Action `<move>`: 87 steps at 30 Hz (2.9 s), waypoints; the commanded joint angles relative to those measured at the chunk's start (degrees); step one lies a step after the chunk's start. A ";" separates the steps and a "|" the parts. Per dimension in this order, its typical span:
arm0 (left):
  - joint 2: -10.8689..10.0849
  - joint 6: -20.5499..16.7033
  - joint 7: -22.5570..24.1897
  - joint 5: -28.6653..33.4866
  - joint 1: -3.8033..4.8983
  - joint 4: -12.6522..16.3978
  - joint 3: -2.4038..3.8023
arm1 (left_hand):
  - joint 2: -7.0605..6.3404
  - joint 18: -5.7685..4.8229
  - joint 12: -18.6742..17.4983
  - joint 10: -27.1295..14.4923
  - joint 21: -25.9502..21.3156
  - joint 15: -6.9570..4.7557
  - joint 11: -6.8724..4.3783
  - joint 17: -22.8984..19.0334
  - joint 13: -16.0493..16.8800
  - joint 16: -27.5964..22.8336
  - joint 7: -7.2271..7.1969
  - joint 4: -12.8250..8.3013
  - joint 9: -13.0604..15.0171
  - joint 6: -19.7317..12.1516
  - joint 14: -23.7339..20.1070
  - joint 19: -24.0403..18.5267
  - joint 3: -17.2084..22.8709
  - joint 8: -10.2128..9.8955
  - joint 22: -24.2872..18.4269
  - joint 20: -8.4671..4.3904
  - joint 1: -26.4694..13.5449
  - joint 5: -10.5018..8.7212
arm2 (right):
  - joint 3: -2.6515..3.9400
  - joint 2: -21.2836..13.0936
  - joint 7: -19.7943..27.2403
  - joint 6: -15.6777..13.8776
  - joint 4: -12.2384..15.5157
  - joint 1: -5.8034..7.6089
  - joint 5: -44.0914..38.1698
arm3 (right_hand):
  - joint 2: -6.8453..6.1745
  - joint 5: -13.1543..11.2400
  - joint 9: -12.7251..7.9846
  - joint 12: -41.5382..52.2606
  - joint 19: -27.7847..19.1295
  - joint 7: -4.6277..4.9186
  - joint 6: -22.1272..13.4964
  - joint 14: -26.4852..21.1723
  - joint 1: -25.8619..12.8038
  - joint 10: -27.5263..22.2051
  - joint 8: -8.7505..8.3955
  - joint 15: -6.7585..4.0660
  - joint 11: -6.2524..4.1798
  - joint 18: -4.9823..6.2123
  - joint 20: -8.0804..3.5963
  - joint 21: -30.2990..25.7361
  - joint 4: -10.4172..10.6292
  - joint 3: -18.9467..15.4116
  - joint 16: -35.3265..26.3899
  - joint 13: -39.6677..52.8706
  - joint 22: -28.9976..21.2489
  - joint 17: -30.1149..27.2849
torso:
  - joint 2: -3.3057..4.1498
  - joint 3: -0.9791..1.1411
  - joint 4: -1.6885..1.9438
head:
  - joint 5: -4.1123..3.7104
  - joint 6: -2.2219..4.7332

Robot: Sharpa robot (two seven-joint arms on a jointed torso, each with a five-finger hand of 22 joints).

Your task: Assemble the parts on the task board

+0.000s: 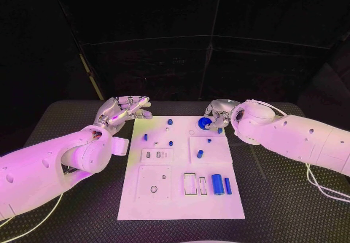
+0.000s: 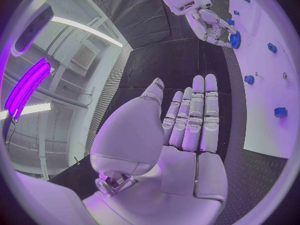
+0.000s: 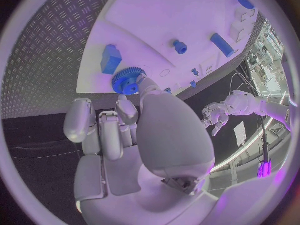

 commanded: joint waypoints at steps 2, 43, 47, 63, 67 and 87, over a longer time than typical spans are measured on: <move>0.04 0.69 0.20 -0.10 0.07 0.03 0.06 | 0.31 0.26 -0.35 -0.08 -0.12 0.35 0.25 0.12 -0.08 -0.35 0.20 -0.38 -0.07 -0.01 0.17 0.37 -0.13 -0.44 -0.09 0.01 0.35 -0.22 | -0.03 -0.08 -0.15 0.53 0.11 0.04 0.33 | 0.29 0.30 0.21 0.75 0.05 -0.32 1.31 4.54 0.33 0.73 0.98 -0.05 -0.25 -0.28 0.19 0.38 0.30 0.35 0.26 0.65 0.14 8.41 | 0.00 0.00 -0.02 | -0.13 -0.04; -0.06 0.66 0.11 -0.10 0.08 0.09 0.06 | 0.31 0.26 -0.35 -0.08 -0.12 0.35 0.25 0.12 -0.08 -0.35 0.20 -0.38 -0.07 -0.01 0.17 0.37 -0.13 -0.44 -0.09 0.01 0.35 -0.22 | 0.05 4.23 -5.81 -8.83 10.65 0.07 -6.79 | 4.12 -2.22 -0.28 4.49 1.64 -2.00 8.72 4.78 -2.04 3.95 2.80 -1.44 -1.82 -0.73 -1.19 1.35 -1.43 6.09 0.60 5.07 2.31 9.36 | 0.02 -0.07 0.15 | 0.47 -0.02; 0.08 0.71 0.09 -0.10 0.08 0.04 0.06 | 0.31 0.26 -0.35 -0.08 -0.12 0.35 0.25 0.12 -0.08 -0.35 0.20 -0.38 -0.07 -0.01 0.17 0.37 -0.13 -0.44 -0.09 0.01 0.35 -0.22 | 0.03 7.59 -6.22 -8.56 8.50 0.07 -7.28 | 4.10 -2.31 -0.33 4.42 1.62 -1.98 8.68 4.74 -2.78 3.93 2.52 -1.44 -1.80 -0.72 -1.18 1.31 -1.13 6.18 0.52 5.02 2.24 9.18 | -0.01 -0.08 0.15 | 0.69 -0.02; 0.44 0.80 0.01 -0.10 0.08 -0.15 0.07 | 0.31 0.26 -0.35 -0.08 -0.12 0.35 0.25 0.12 -0.08 -0.35 0.20 -0.38 -0.07 -0.01 0.17 0.37 -0.13 -0.44 -0.09 0.01 0.35 -0.22 | -0.14 14.80 -5.70 -6.59 1.96 -0.01 -7.64 | 3.62 -2.31 -0.42 4.22 1.67 -1.82 8.15 4.73 -3.01 3.74 1.84 -1.38 -1.70 -0.74 -1.16 1.31 -1.45 6.39 0.50 4.89 2.32 9.16 | 0.06 0.03 0.04 | 1.20 -0.38; 0.52 0.79 0.00 -0.10 0.08 -0.21 0.07 | 0.31 0.26 -0.35 -0.08 -0.12 0.35 0.25 0.12 -0.08 -0.35 0.20 -0.38 -0.07 -0.01 0.17 0.37 -0.13 -0.44 -0.09 0.01 0.35 -0.22 | -0.18 15.30 -5.08 -4.99 1.39 -0.05 -7.64 | 3.40 -2.34 -0.41 4.23 1.66 -1.79 8.11 4.72 -3.11 3.73 1.72 -1.35 -1.66 -0.74 -1.14 1.30 -1.54 6.37 0.48 4.91 2.31 9.13 | 0.06 0.02 -0.03 | 1.35 -0.59; 0.63 0.82 -0.05 -0.10 0.09 -0.34 0.07 | 0.31 0.26 -0.35 -0.08 -0.12 0.35 0.25 0.12 -0.08 -0.35 0.20 -0.38 -0.07 -0.01 0.17 0.37 -0.13 -0.44 -0.09 0.01 0.35 -0.22 | -1.17 16.05 -5.10 -1.13 0.02 -0.14 -7.72 | 2.26 -2.42 -0.41 3.55 1.41 -1.59 7.63 4.64 -4.17 3.12 0.95 -1.17 -1.45 -0.68 -0.99 1.08 -1.76 5.96 0.31 4.27 1.94 8.77 | 0.00 0.00 -0.01 | 1.26 -0.98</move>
